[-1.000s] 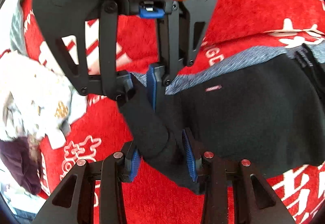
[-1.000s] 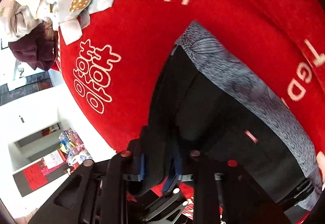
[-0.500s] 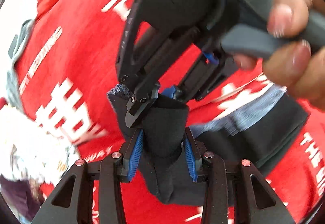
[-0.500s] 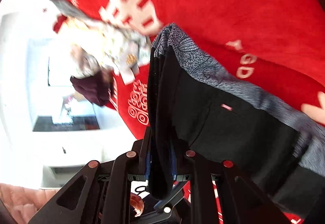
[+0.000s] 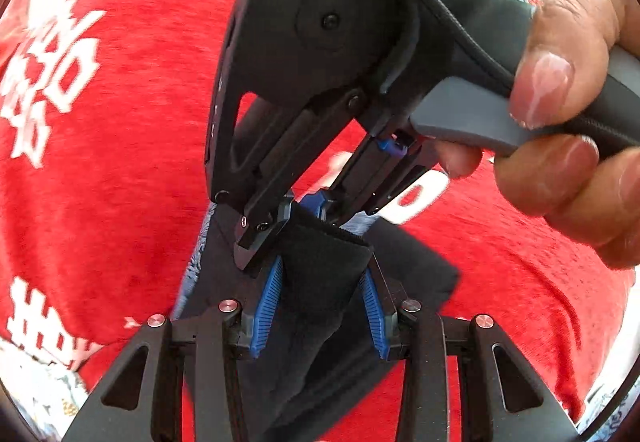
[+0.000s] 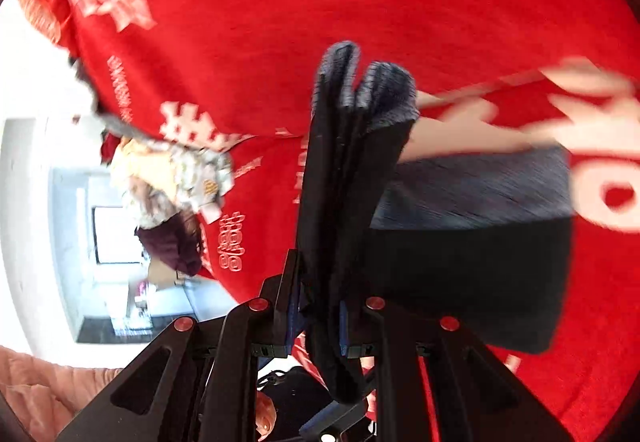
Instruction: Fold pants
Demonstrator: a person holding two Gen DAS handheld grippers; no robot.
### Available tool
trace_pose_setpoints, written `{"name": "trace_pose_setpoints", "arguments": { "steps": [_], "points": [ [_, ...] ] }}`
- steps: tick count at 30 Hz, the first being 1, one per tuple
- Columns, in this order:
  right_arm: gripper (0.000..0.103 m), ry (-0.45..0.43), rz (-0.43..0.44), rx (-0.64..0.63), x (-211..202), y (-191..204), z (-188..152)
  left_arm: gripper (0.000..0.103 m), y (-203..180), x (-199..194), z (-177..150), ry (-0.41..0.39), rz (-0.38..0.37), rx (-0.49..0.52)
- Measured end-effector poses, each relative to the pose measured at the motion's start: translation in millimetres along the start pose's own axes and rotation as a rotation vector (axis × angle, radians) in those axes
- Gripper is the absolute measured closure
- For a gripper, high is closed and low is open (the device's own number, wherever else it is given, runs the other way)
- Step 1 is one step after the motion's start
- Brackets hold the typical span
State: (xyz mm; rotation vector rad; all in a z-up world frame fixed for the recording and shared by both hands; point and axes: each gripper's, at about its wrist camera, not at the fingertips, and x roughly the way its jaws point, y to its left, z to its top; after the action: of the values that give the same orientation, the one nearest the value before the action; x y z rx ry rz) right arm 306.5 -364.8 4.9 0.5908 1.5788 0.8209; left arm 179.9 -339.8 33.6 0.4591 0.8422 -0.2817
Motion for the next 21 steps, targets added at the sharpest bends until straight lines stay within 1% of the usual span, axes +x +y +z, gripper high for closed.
{"name": "trace_pose_setpoints", "arguments": {
  "steps": [3, 5, 7, 9, 10, 11, 12, 13, 14, 15, 16, 17, 19, 21],
  "points": [
    [0.086, -0.005, -0.007, 0.051, -5.1, -41.6, -4.0, 0.063, -26.4, 22.0, 3.7, 0.040, -0.030, 0.019],
    [0.086, -0.006, -0.015, 0.076, -2.2, -59.9, -5.6, 0.063, -41.2, 35.8, 4.5, 0.067, -0.050, 0.028],
    [0.086, -0.003, -0.031, 0.096, 3.3, -77.3, -7.7, 0.063, -48.7, 48.2, 3.2, 0.102, -0.076, 0.028],
    [0.085, 0.012, -0.069, 0.124, 14.3, -93.4, -11.9, 0.063, -53.1, 56.8, 1.3, 0.147, -0.102, 0.025],
    [0.083, 0.016, -0.078, 0.130, 17.7, -96.5, -13.9, 0.062, -53.4, 58.5, 1.1, 0.165, -0.113, 0.026],
    [0.082, 0.014, -0.086, 0.132, 19.5, -96.9, -15.8, 0.059, -51.5, 56.9, 1.7, 0.172, -0.118, 0.030],
    [0.082, 0.007, -0.093, 0.127, 20.6, -93.8, -17.0, 0.058, -47.9, 53.1, 1.0, 0.168, -0.129, 0.031],
    [0.078, -0.001, -0.103, 0.120, 19.8, -91.3, -18.4, 0.057, -43.5, 46.6, 0.9, 0.162, -0.145, 0.033],
    [0.076, -0.004, -0.123, 0.114, 19.4, -87.0, -19.4, 0.054, -37.6, 38.5, 0.5, 0.161, -0.156, 0.035],
    [0.076, -0.004, -0.146, 0.111, 18.9, -84.6, -20.2, 0.047, -29.5, 29.9, -0.5, 0.158, -0.156, 0.030],
    [0.076, -0.002, -0.179, 0.107, 18.1, -82.1, -21.0, 0.037, -14.6, 20.4, -10.9, 0.155, -0.156, 0.014],
    [0.076, -0.001, -0.217, 0.108, 16.2, -79.6, -22.9, 0.033, -5.0, 12.7, -14.1, 0.152, -0.162, -0.003],
    [0.076, -0.009, -0.259, 0.120, 9.2, -75.3, -26.1, 0.032, 21.9, 0.5, -22.2, 0.166, -0.159, -0.059],
    [0.076, -0.022, -0.321, 0.119, 6.0, -66.2, -30.7, 0.032, 54.6, -1.0, -32.5, 0.206, -0.128, -0.136]
  ]
}}
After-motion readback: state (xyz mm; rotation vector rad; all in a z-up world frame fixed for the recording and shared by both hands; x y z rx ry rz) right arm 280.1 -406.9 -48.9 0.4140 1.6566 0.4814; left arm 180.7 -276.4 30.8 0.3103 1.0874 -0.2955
